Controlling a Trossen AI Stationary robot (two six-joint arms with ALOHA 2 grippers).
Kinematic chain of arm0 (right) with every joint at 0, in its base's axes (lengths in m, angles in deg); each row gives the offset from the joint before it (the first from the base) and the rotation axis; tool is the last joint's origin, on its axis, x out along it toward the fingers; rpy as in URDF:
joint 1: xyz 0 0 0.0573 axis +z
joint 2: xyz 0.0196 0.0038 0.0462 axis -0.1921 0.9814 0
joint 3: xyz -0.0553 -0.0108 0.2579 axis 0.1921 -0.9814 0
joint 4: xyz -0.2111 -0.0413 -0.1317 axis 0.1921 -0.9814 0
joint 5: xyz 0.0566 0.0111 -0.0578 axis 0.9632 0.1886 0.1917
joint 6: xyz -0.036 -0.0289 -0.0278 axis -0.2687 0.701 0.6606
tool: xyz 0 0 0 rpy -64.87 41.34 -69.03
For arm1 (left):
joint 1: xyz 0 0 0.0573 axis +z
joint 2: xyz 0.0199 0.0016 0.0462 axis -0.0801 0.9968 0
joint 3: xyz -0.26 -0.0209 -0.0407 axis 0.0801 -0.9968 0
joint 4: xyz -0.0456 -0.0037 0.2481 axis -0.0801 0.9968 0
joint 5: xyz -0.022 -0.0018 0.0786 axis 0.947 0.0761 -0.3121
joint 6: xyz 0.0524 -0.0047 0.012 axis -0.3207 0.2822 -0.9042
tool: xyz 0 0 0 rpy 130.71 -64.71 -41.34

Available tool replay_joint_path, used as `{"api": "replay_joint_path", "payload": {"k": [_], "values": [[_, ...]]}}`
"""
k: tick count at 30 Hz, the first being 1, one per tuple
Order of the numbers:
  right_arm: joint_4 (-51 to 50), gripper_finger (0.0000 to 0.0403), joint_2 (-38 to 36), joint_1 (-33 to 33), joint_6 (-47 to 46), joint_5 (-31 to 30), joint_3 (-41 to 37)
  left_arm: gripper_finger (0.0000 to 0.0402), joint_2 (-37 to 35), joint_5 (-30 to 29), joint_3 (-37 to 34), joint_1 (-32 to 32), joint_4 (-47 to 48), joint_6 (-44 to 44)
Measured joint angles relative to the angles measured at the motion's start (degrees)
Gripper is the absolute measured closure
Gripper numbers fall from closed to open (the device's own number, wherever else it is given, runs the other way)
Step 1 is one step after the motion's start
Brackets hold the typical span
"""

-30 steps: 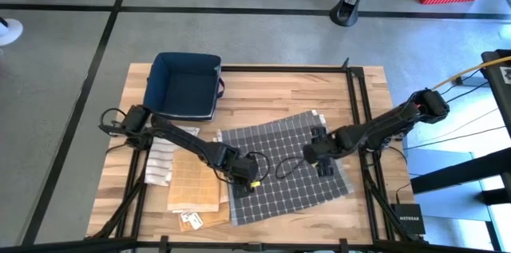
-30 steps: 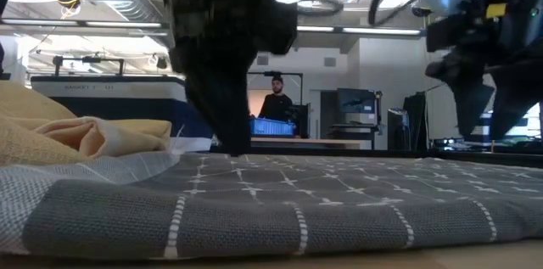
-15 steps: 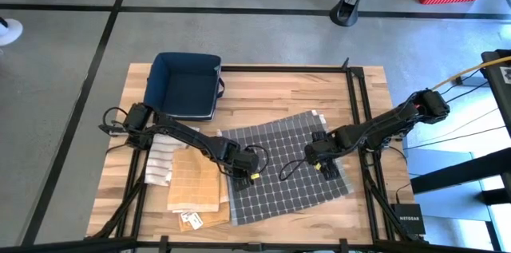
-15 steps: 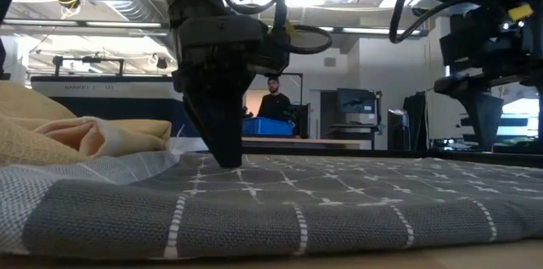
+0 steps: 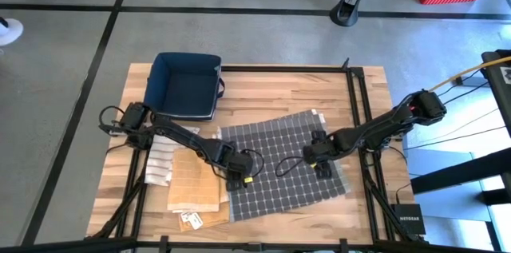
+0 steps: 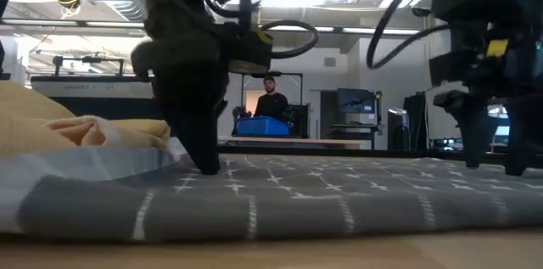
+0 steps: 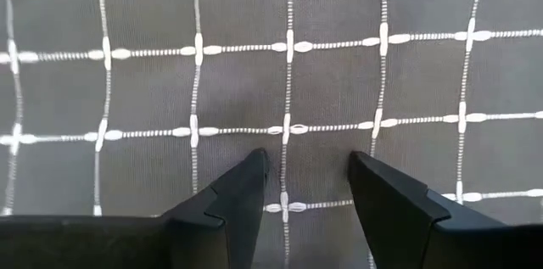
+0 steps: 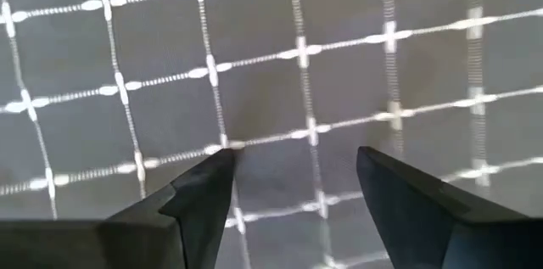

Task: Fold towel
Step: Fold the gray pattern towel

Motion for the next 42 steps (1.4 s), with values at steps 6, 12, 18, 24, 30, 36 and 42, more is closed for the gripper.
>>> {"api": "replay_joint_path", "payload": {"k": [6,12,18,24,30,36,42], "values": [[-1.22,0.0150,0.41,0.00,-5.65,-0.26,-0.52,0.0235,0.10,-2.32,0.16,4.26,0.22,-14.18],[-7.00,0.0150,-0.01,0.09,-9.82,-0.47,-0.98,0.0235,-0.55,-3.29,3.23,6.69,6.64,-16.63],[-3.68,0.0150,-0.81,0.10,-10.15,2.58,-3.57,0.0235,-2.01,1.47,4.63,4.94,10.22,-9.33],[-5.30,0.0150,-2.86,0.02,-10.08,3.03,-2.23,0.0235,-1.57,7.46,2.23,0.89,6.56,-0.36],[-6.28,0.0150,-4.23,0.04,-10.05,3.02,-2.14,0.0235,-1.85,7.69,1.09,-4.47,8.32,5.44],[-3.08,0.0150,-4.21,0.04,-10.03,2.63,-4.00,0.0235,-2.73,7.44,1.03,-6.92,9.49,9.29],[-1.49,0.0150,-4.50,0.07,-11.91,3.69,-6.45,0.0235,-3.02,6.58,0.39,-9.93,10.66,11.25]]}}
